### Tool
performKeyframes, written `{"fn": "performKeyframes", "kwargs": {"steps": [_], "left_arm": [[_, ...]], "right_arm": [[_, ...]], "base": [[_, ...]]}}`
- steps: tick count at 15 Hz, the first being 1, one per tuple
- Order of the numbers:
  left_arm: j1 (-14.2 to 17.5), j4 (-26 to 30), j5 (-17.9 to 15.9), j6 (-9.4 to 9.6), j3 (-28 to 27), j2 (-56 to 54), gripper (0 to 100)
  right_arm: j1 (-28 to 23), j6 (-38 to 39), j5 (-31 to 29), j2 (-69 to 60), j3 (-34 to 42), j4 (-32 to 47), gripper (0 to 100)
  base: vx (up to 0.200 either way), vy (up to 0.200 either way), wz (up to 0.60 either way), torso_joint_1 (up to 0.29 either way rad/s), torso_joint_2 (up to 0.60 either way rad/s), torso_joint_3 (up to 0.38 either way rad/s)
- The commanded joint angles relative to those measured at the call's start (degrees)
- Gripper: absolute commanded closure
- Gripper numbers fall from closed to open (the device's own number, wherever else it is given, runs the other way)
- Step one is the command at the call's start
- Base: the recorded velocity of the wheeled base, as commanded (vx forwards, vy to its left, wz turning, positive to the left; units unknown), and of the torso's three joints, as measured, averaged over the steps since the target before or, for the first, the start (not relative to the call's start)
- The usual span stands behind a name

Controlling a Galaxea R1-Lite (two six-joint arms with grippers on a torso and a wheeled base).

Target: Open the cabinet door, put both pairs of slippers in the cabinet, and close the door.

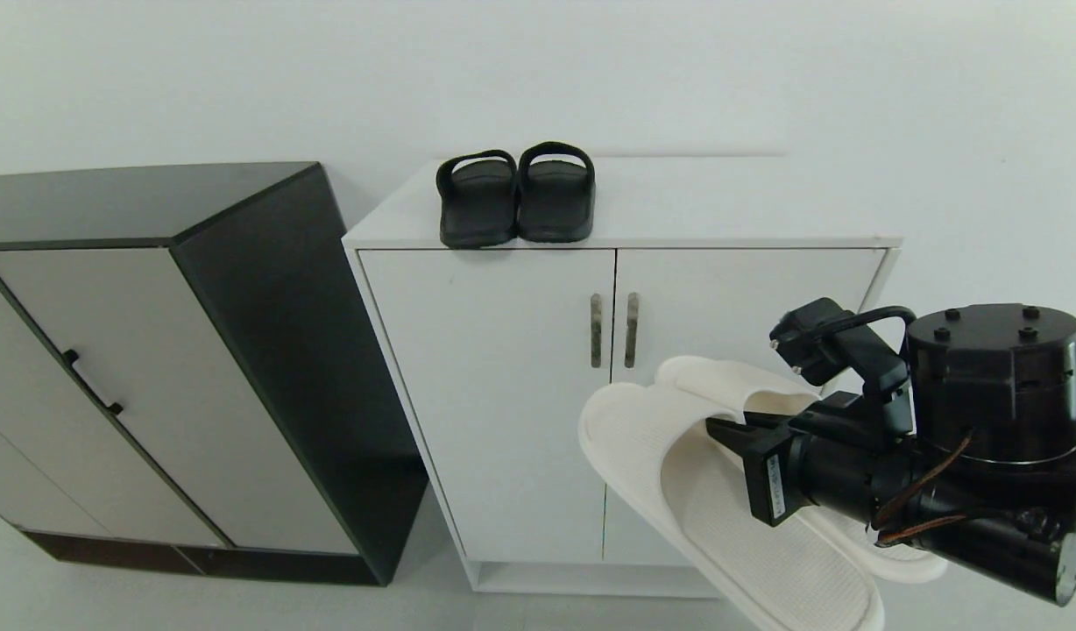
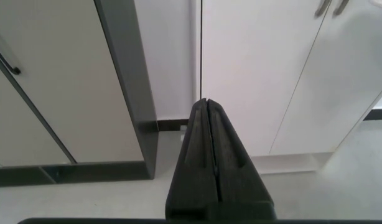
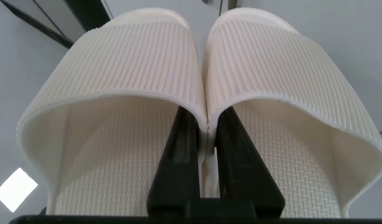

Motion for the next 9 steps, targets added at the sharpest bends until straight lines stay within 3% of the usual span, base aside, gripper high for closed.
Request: {"fn": "performKeyframes", "kwargs": {"steps": [1, 9], "left_arm": [[0.0, 0.0, 0.0, -0.02, 0.0, 0.1, 100], [0.0, 0.0, 0.1, -0.11, 0.0, 0.1, 100]], "right_arm": [[0.0, 0.0, 0.0, 0.2, 0.1, 0.0, 100], [0.0, 0.0, -0.1, 0.1, 0.4, 0.0, 100]], "base": [[0.0, 0.0, 0.0, -0.154, 0.47, 0.349], [0.0, 0.0, 0.0, -0.119, 0.46, 0.342]]}}
